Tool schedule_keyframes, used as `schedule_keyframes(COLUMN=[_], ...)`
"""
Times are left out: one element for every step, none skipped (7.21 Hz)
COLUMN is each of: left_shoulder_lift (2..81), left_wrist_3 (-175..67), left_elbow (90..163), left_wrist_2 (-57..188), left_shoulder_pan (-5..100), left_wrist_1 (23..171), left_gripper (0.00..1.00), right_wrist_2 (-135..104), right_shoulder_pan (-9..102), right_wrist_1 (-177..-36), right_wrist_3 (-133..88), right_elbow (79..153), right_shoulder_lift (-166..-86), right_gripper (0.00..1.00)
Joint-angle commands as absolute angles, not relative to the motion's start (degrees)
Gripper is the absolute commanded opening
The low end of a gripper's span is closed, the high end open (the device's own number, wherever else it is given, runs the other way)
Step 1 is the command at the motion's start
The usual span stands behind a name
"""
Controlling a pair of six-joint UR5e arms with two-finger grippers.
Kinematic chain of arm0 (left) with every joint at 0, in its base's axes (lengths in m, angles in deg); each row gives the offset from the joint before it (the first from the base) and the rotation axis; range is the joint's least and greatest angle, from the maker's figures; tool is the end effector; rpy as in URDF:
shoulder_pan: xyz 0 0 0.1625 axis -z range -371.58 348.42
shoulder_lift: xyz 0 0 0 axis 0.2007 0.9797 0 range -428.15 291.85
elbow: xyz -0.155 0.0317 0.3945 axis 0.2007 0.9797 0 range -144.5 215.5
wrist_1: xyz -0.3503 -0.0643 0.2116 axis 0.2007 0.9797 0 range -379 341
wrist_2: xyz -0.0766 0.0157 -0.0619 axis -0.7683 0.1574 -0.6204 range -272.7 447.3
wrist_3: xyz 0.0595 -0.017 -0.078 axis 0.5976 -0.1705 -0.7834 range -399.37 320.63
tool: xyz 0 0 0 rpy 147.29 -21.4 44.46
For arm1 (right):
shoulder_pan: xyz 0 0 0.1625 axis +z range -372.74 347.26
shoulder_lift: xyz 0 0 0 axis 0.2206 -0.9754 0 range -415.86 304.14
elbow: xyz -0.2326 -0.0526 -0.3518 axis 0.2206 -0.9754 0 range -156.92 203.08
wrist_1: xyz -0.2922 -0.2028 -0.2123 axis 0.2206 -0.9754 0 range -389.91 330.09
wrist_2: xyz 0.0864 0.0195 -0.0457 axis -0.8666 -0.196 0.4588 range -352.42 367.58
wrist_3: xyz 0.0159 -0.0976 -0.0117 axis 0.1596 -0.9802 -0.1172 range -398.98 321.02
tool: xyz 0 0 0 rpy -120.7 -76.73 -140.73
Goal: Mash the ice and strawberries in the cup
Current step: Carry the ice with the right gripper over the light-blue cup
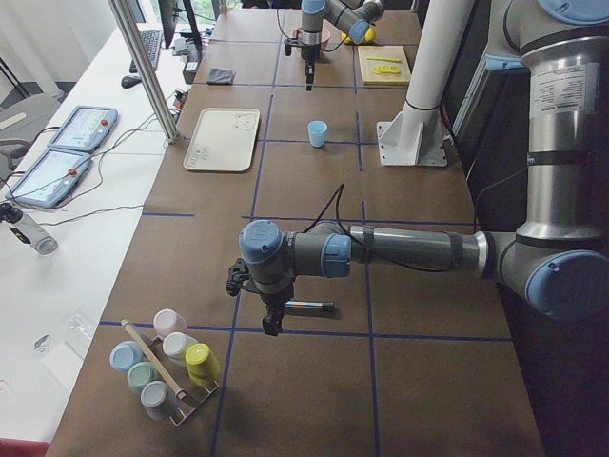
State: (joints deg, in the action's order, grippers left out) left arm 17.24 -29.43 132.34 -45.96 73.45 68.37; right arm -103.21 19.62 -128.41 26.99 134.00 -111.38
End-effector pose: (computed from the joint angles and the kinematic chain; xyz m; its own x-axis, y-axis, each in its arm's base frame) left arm -0.0253 -0.4609 0.6442 0.7001 0.2295 -0.6761 -0.2107 0.9712 0.1114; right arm -0.4538 -0.4037 0.1808 0.6418 -0.0440 0.7656 -0.0221 0.9969 0.0758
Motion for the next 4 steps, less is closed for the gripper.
schedule_keyframes(left_shoulder_lift=[17.37, 17.37, 17.37, 17.37], left_wrist_3=[-29.44, -29.44, -29.44, -29.44], left_elbow=[132.09, 132.09, 132.09, 132.18], left_wrist_2=[-45.94, -45.94, -45.94, -45.94], left_shoulder_pan=[73.50, 73.42, 73.41, 73.50], left_wrist_1=[68.45, 68.45, 68.36, 68.36], left_gripper=[1.00, 1.00, 1.00, 1.00], right_wrist_2=[-95.29, -94.56, -93.77, -93.50], right_shoulder_pan=[12.42, 11.26, 10.82, 10.29], right_wrist_1=[-128.53, -128.53, -128.35, -128.35], right_wrist_3=[34.92, 36.07, 36.43, 36.43], right_elbow=[127.10, 123.32, 121.02, 120.56], right_shoulder_lift=[-103.00, -100.62, -99.20, -99.19], right_gripper=[0.05, 0.06, 0.08, 0.10])
